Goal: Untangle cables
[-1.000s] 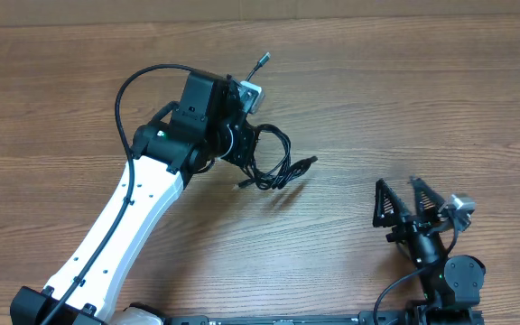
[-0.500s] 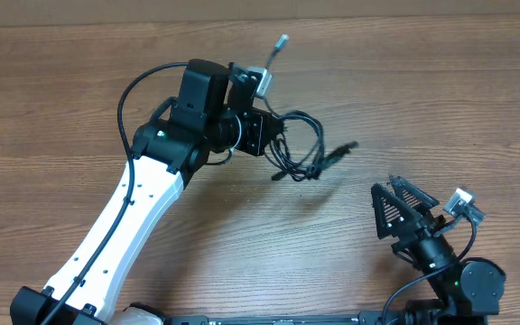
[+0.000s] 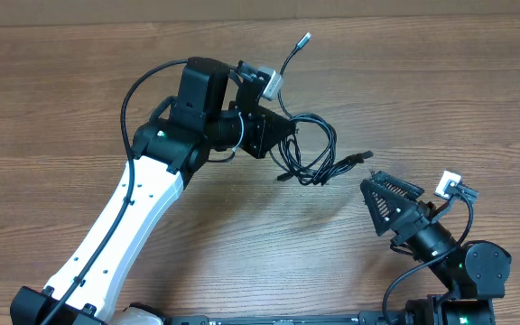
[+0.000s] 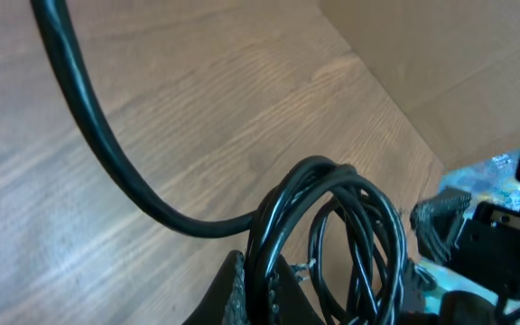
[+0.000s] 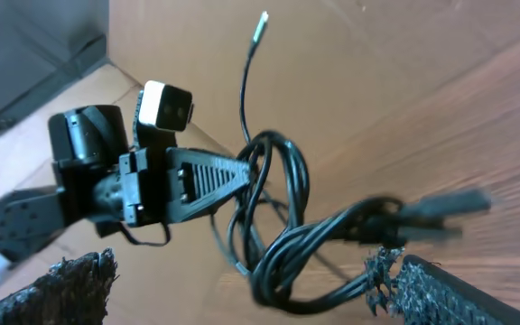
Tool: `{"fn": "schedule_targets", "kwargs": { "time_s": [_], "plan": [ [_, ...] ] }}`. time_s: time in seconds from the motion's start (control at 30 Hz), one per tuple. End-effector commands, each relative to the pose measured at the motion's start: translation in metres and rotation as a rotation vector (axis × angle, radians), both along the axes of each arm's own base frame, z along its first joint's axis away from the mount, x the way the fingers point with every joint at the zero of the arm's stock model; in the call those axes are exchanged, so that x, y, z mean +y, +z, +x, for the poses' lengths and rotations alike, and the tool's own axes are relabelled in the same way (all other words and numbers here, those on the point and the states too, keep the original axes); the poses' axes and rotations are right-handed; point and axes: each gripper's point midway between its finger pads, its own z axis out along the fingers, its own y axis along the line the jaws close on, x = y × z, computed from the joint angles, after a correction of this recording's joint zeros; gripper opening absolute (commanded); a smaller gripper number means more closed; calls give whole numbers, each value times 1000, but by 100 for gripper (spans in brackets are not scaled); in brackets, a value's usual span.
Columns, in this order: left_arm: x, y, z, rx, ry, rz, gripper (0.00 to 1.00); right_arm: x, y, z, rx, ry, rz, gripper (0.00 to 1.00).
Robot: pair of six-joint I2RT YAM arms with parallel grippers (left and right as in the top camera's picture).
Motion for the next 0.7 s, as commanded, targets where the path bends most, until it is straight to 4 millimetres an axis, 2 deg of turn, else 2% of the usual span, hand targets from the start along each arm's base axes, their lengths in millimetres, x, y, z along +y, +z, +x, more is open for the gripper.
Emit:
{"fn": "schedule_targets", "kwargs": {
  "time_s": [0.0, 0.07, 0.3, 0.57, 0.6, 0.67],
  "plan": [
    [-5, 29, -2, -110, -48, -47, 4, 1, 17, -4, 53, 26, 129, 100],
    [-6, 34, 1, -145, -52, -57, 4, 0, 18, -3, 111, 29, 205, 99],
    [-10, 41, 3, -200, -72, -67, 4, 2, 9, -3, 275, 51, 358, 77],
    [-31, 43, -21, -296, -225, -64, 4, 1, 0, -2, 326, 42, 370, 67],
    [-33, 43, -23, -298, -232, -65, 4, 1, -1, -2, 332, 37, 371, 65],
    [-38, 43, -27, -317, -255, -62, 4, 0, -5, -1, 349, 23, 373, 53]
  ]
}}
